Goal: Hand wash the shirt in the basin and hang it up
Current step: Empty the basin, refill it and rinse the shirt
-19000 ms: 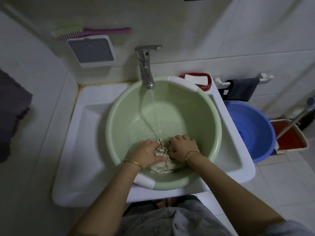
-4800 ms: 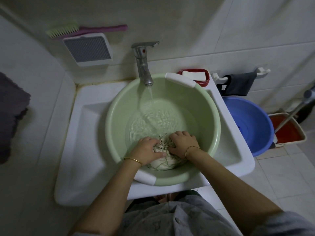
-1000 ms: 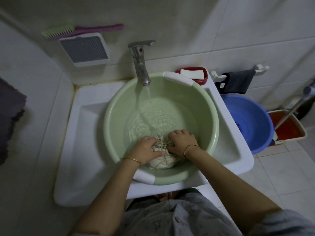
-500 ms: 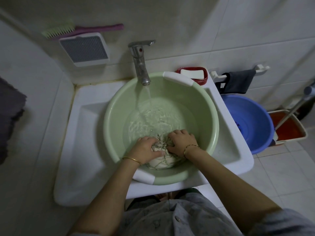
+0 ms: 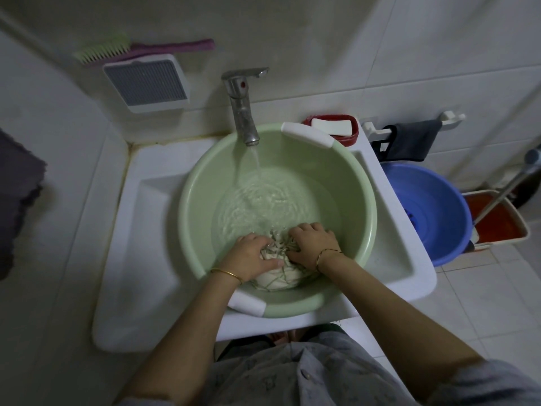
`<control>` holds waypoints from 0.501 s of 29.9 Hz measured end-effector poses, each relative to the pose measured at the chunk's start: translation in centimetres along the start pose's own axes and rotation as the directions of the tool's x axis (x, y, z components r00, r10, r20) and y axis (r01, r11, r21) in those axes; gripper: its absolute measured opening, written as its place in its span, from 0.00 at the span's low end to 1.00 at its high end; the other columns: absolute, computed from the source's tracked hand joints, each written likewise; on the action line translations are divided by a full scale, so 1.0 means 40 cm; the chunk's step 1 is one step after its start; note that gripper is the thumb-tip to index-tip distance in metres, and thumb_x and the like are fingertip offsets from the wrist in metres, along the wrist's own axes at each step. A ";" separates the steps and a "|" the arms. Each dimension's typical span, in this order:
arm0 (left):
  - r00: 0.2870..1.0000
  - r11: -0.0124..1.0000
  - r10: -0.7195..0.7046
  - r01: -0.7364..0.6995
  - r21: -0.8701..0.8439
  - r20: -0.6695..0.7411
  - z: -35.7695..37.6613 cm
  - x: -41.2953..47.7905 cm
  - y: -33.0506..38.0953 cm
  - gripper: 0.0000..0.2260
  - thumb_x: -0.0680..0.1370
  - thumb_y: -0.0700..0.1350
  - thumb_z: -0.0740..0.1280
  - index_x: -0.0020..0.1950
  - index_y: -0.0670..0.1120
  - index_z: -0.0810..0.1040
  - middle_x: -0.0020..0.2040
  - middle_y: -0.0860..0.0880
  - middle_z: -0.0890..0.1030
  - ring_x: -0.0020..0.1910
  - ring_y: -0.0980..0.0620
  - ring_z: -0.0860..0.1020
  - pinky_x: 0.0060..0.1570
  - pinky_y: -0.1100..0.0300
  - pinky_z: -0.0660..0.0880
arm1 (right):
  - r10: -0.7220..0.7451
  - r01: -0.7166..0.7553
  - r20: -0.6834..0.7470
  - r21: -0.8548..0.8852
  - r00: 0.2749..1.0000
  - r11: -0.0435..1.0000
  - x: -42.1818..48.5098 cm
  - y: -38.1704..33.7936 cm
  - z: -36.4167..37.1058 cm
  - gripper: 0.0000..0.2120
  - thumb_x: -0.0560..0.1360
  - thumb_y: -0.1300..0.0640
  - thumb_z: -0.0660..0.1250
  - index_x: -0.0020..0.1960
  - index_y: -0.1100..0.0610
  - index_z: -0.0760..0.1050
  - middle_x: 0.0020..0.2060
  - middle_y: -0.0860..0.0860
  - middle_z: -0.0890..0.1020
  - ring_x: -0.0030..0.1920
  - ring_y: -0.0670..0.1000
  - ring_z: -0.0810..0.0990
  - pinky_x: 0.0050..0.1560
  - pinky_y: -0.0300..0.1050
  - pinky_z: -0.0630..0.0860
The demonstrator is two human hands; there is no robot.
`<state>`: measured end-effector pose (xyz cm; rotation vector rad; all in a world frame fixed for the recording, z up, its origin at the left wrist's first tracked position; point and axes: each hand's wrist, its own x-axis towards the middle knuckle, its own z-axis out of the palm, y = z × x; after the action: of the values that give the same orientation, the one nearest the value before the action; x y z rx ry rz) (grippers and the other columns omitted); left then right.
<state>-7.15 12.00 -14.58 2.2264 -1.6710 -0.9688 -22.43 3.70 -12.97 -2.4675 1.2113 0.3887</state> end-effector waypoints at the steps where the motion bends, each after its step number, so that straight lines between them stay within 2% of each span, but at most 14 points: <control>1: 1.000 1.000 0.002 -0.002 -0.001 -0.001 -0.001 0.000 0.000 0.27 0.70 0.56 0.73 0.66 0.47 0.74 0.62 0.44 0.74 0.63 0.45 0.70 0.63 0.61 0.62 | 0.000 0.000 0.000 0.001 1.000 1.000 0.000 0.000 0.000 0.24 0.75 0.44 0.62 0.68 0.52 0.67 0.67 0.52 0.69 0.67 0.56 0.65 0.62 0.52 0.65; 15: 1.000 1.000 -0.012 0.012 0.003 0.002 0.000 -0.001 0.004 0.27 0.70 0.57 0.72 0.66 0.48 0.74 0.62 0.44 0.74 0.63 0.45 0.70 0.63 0.61 0.63 | -0.004 0.004 -0.003 0.005 1.000 1.000 0.000 0.001 0.000 0.24 0.75 0.44 0.62 0.68 0.52 0.67 0.66 0.52 0.70 0.67 0.56 0.65 0.62 0.52 0.65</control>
<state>-7.27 12.00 -14.46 2.2408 -1.6621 -0.9724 -22.45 3.68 -12.97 -2.4671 1.2071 0.3808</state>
